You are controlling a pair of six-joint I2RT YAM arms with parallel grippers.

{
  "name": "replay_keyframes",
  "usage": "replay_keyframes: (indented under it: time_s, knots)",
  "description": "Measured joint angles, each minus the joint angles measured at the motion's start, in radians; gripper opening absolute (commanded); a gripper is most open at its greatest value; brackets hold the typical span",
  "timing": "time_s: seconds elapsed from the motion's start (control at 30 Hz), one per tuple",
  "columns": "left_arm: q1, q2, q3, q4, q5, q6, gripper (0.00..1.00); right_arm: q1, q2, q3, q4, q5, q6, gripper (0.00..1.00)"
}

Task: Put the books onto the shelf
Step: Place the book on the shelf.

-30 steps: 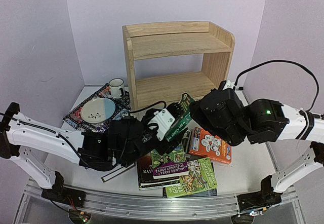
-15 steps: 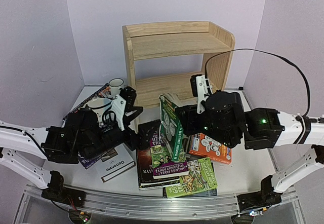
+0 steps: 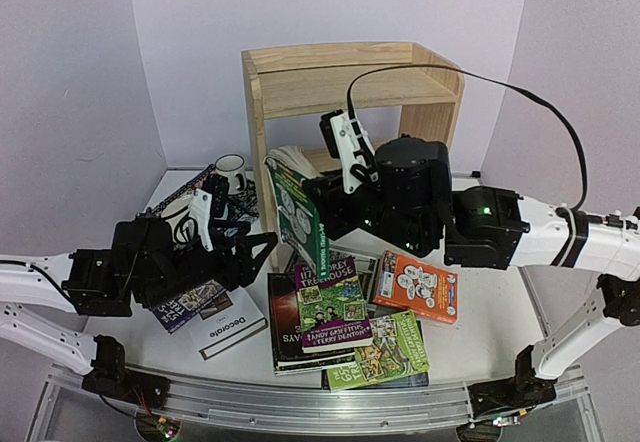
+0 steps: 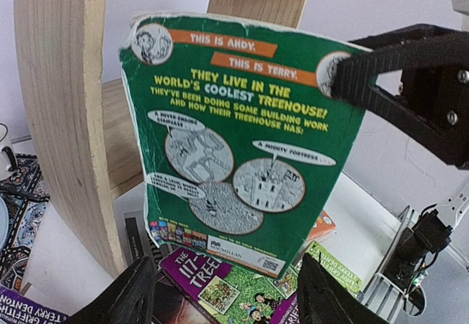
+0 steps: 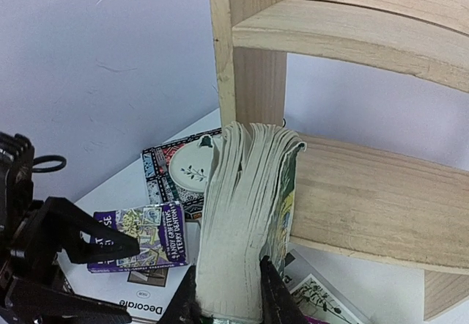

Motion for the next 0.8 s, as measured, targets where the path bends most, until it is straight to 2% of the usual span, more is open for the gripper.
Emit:
replay_keyframes:
  time_s: [0.33,0.8]
  knots:
    - [0.007,-0.072,-0.026,-0.062,-0.029,-0.05,0.66,-0.071,0.034,0.055,0.003,-0.034,-0.016,0.0]
    - [0.008,-0.075,-0.026,-0.072,-0.045,-0.054,0.65,-0.122,0.08,0.161,-0.024,-0.104,-0.02,0.0]
